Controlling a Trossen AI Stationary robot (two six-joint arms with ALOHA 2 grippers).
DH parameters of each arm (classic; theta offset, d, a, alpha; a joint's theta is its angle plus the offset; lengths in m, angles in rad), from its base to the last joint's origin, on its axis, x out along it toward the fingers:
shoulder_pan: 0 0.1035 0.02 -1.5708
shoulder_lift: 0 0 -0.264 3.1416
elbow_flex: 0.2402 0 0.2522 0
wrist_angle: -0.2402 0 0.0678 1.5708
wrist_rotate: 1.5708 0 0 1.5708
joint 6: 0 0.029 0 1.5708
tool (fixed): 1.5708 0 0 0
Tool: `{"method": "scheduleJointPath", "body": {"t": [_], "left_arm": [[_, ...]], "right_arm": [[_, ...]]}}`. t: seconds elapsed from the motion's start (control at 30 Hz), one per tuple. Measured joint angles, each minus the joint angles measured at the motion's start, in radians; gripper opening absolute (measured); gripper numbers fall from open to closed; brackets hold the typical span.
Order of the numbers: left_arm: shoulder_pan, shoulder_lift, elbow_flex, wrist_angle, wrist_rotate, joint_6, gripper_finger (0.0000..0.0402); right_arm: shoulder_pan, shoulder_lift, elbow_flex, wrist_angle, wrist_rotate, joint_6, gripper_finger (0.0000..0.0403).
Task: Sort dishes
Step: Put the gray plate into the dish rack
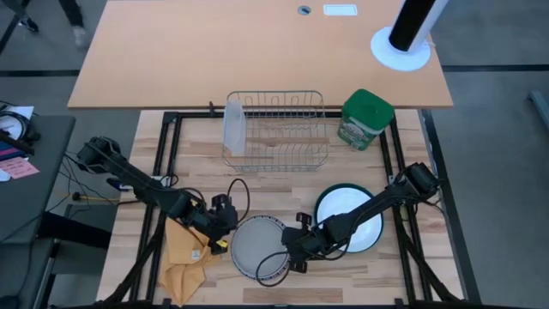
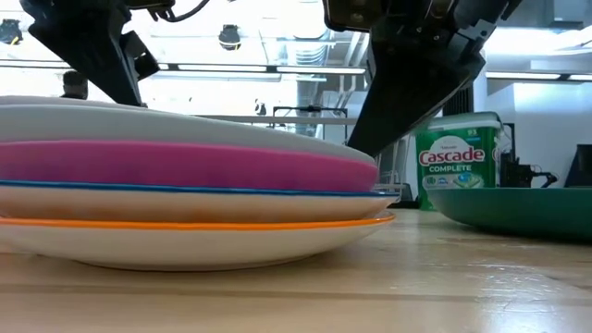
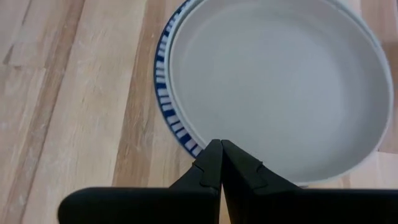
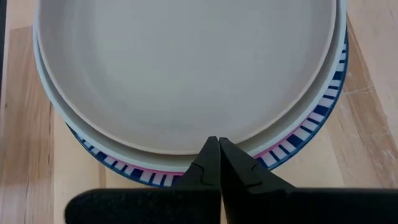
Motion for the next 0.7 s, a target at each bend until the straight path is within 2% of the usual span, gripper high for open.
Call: {"method": "scheduleJointPath", "body": {"t": [0.2,0.5,0.6,0.7], "left_arm": [[0.0,0.0,0.0,0.022,-0.002,0.029,0.0],[0.0,0.0,0.005,0.015,-0.003,0.053,0.0],[0.0,0.001,0.069,-0.021,0.0,0.085,0.0],[-0.006,0.001,0.191,0.014,-0.003,0.124,0.0]], "right_arm": [[-0.012,0.043,0.003,0.024,-0.017,-0.005,0.0],[-0.015,0.04,0.002,0.03,-0.032,-0.018,0.0],[-0.015,0.043,0.001,0.028,-0.032,-0.021,0.0],[-0.02,0.047,0.0,0.03,-0.035,-0.02,0.0]]}}
